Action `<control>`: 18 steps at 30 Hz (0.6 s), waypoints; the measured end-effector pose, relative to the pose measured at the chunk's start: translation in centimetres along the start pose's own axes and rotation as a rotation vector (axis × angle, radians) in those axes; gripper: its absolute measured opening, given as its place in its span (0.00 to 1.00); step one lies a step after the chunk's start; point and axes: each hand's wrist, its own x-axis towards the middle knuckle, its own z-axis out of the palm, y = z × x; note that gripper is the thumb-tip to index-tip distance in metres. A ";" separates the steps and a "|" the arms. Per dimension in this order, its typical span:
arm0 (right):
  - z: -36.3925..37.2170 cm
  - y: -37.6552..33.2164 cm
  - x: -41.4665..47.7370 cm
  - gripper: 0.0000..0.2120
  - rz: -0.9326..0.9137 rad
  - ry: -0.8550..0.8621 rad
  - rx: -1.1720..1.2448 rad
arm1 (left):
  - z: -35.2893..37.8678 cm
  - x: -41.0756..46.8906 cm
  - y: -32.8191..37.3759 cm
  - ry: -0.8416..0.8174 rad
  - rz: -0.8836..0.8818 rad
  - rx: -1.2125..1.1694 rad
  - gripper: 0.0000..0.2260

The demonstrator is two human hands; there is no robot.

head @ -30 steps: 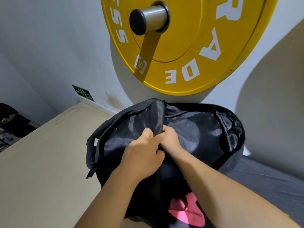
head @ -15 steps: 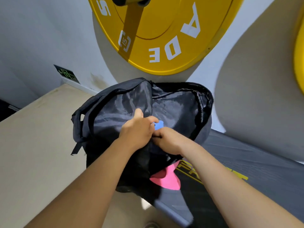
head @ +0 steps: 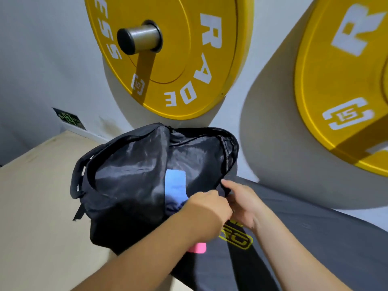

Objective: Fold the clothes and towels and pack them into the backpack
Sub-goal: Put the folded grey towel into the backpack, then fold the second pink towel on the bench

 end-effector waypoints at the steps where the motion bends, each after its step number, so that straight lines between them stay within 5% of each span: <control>1: 0.6 0.1 0.3 0.06 -0.059 0.001 -0.002 | 1.0 0.0 0.2 0.068 0.027 0.086 0.15; 5: 2.6 -0.9 0.7 0.02 -0.255 -0.128 -0.200 | 3.9 -0.3 -2.9 0.467 -0.002 0.222 0.08; 9: 2.0 -1.2 1.1 0.12 -0.405 -0.221 -0.467 | 4.7 -0.9 -7.2 0.501 -0.164 0.308 0.15; 13: -0.5 1.4 3.9 0.23 -0.669 0.016 -0.999 | 5.8 -0.3 -6.8 0.501 -0.135 0.320 0.05; 18: 0.0 5.4 6.6 0.25 -0.714 0.058 -1.021 | 6.0 0.5 -7.1 0.543 -0.158 0.258 0.04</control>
